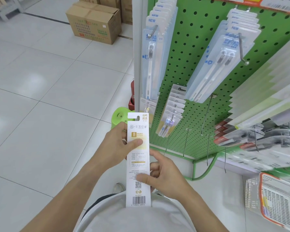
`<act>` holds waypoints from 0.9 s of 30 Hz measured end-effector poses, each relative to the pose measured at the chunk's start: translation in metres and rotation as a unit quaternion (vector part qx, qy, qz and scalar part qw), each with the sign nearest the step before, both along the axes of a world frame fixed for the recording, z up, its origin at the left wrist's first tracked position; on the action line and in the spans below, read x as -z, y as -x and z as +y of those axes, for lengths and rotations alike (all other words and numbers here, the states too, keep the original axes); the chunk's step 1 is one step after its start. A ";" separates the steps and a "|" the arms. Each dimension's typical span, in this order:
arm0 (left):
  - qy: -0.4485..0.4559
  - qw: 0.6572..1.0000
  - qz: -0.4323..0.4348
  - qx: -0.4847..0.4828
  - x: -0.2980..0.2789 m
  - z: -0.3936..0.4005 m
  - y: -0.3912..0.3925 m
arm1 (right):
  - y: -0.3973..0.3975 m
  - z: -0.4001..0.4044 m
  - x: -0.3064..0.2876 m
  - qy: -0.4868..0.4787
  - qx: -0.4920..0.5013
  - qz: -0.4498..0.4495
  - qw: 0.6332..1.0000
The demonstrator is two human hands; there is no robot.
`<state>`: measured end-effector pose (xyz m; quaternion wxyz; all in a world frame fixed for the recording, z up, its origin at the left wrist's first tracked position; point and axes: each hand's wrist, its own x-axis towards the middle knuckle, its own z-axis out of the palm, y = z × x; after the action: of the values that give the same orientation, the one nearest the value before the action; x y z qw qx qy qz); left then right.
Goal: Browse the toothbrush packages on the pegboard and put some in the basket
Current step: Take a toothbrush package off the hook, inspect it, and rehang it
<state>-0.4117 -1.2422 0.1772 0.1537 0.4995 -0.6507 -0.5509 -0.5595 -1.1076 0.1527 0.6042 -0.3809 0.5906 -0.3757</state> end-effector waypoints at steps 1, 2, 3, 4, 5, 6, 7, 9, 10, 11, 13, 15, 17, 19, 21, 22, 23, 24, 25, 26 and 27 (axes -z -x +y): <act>0.014 1.000 0.005 -0.019 0.000 0.001 0.000 | -0.001 0.001 0.001 -0.003 -0.008 0.010 1.000; 0.025 0.999 0.011 -0.043 -0.001 0.002 0.000 | -0.001 0.001 0.002 -0.006 -0.018 0.021 1.000; 0.030 0.997 0.022 -0.068 -0.002 0.002 0.000 | -0.002 0.002 0.003 -0.007 -0.024 0.029 0.999; 0.030 0.995 0.036 -0.089 -0.005 0.002 0.000 | -0.002 0.002 0.003 -0.006 -0.021 0.033 0.999; 0.030 0.993 0.049 -0.100 -0.006 0.002 0.000 | -0.001 0.002 0.003 -0.004 -0.011 0.031 0.999; 0.028 0.993 0.057 -0.099 -0.007 0.002 0.000 | 0.001 0.001 0.003 -0.002 -0.002 0.024 1.000; 0.024 0.994 0.059 -0.086 -0.009 0.004 -0.001 | 0.002 0.001 0.003 0.003 0.007 0.017 1.000; 0.002 0.998 0.060 -0.037 -0.010 0.010 -0.002 | 0.003 -0.001 0.000 0.026 0.030 0.014 0.999; -0.009 0.998 0.060 -0.014 -0.010 0.014 -0.003 | 0.003 -0.001 -0.001 0.037 0.042 0.009 0.998; -0.013 0.998 0.060 -0.002 -0.010 0.017 -0.003 | 0.004 -0.002 -0.001 0.045 0.048 0.003 0.998; 0.001 0.998 0.063 -0.010 -0.012 0.022 -0.004 | 0.005 -0.002 -0.002 0.050 0.035 -0.001 0.998; 0.015 0.997 0.069 -0.034 -0.015 0.024 -0.004 | 0.008 -0.003 -0.004 0.052 0.012 -0.005 0.999; 0.011 0.996 0.076 -0.053 -0.018 0.023 -0.004 | 0.012 -0.004 -0.006 0.056 -0.001 -0.018 0.998; -0.005 0.996 0.082 -0.044 -0.019 0.023 -0.005 | 0.016 -0.006 -0.008 0.058 -0.008 -0.025 0.998; -0.026 0.997 0.077 -0.009 -0.021 0.025 -0.006 | 0.017 -0.007 -0.009 0.057 -0.006 -0.028 0.998; -0.030 0.997 0.068 0.010 -0.021 0.026 -0.007 | 0.018 -0.007 -0.010 0.058 -0.003 -0.031 0.998; -0.029 0.997 0.062 0.023 -0.021 0.027 -0.007 | 0.018 -0.007 -0.010 0.061 0.000 -0.033 0.998; -0.026 0.997 0.062 0.026 -0.020 0.028 -0.007 | 0.019 -0.006 -0.011 0.065 0.000 -0.035 0.997; -0.024 0.997 0.066 0.024 -0.019 0.029 -0.007 | 0.020 -0.006 -0.011 0.070 -0.002 -0.036 0.997; -0.026 0.997 0.072 0.019 -0.019 0.030 -0.006 | 0.022 -0.007 -0.012 0.075 -0.003 -0.038 0.996; -0.030 0.996 0.079 0.014 -0.019 0.030 -0.006 | 0.023 -0.007 -0.012 0.078 -0.002 -0.040 0.996</act>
<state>-0.4057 -1.2124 0.1958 0.1815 0.4498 -0.6267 -0.6099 -0.5830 -1.1146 0.1650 0.5970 -0.4127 0.5337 -0.4340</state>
